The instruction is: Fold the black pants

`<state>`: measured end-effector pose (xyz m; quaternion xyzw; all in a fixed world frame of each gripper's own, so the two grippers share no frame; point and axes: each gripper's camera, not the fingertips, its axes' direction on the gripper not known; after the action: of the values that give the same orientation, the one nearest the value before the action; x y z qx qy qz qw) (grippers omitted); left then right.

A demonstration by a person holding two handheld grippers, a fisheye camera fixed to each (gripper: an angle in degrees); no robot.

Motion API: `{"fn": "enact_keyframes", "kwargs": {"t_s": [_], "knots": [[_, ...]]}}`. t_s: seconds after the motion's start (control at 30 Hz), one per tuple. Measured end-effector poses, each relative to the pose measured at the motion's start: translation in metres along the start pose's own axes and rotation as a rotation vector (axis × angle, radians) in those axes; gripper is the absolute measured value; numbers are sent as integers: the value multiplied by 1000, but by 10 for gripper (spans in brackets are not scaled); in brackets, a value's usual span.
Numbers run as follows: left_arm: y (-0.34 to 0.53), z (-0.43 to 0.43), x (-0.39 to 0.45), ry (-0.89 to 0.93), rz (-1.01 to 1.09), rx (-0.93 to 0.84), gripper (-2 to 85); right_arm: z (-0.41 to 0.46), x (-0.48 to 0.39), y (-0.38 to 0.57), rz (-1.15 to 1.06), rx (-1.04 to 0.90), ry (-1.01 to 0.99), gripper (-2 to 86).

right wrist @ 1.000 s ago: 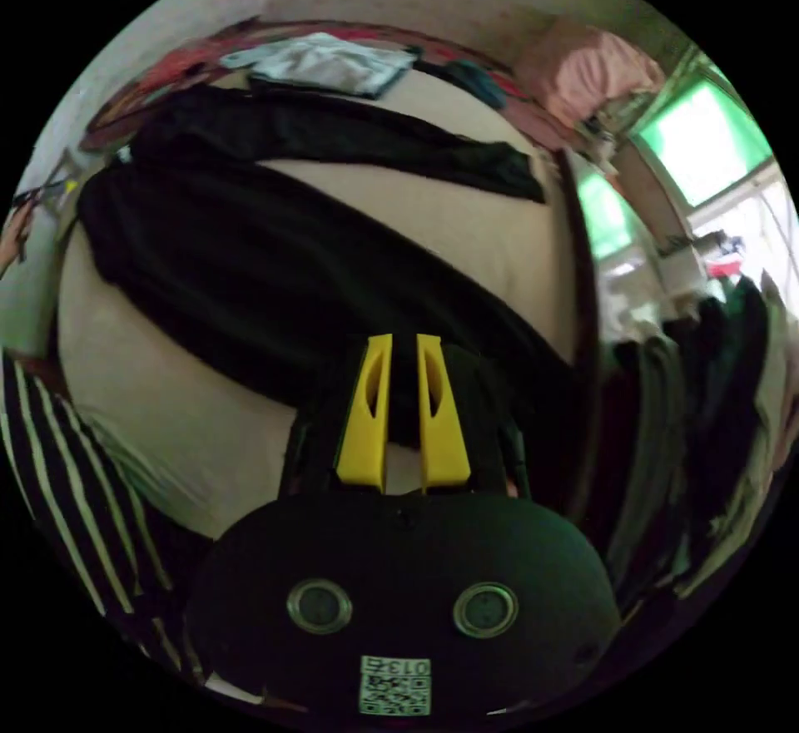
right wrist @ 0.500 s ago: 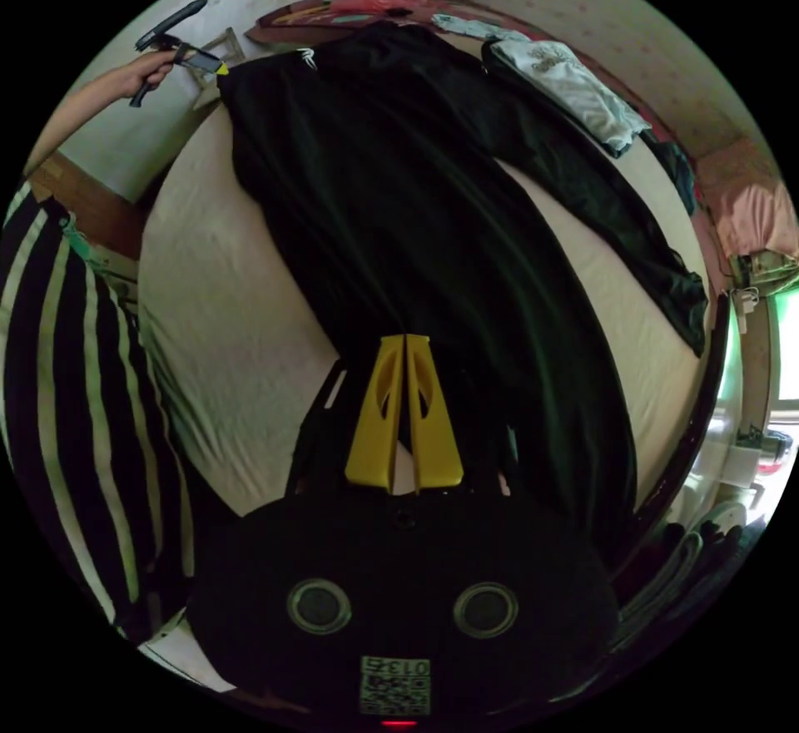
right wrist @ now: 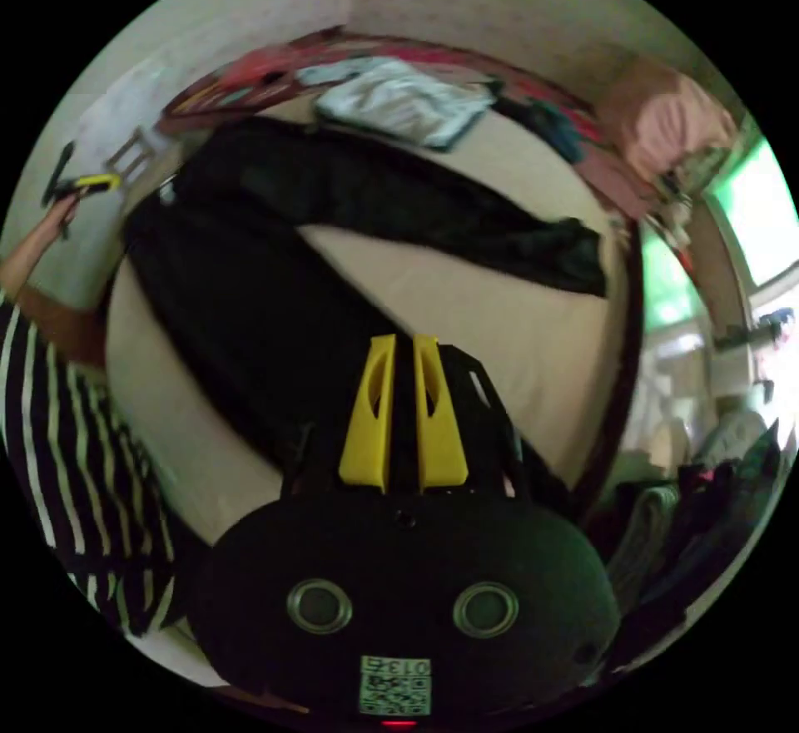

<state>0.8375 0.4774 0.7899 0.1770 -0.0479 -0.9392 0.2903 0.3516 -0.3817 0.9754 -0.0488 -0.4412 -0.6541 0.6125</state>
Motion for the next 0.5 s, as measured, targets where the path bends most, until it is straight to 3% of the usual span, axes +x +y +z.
{"fn": "enact_keyframes", "kwargs": {"t_s": [0.2,0.33,0.5], "knots": [[-136,20,60,22,242,40,100,8,136,-71,327,24,274,75],[-212,38,106,-36,470,16,116,22,201,-112,405,-9,261,78],[-271,52,127,-50,540,-26,110,53,262,-148,449,-156,235,74]]}}
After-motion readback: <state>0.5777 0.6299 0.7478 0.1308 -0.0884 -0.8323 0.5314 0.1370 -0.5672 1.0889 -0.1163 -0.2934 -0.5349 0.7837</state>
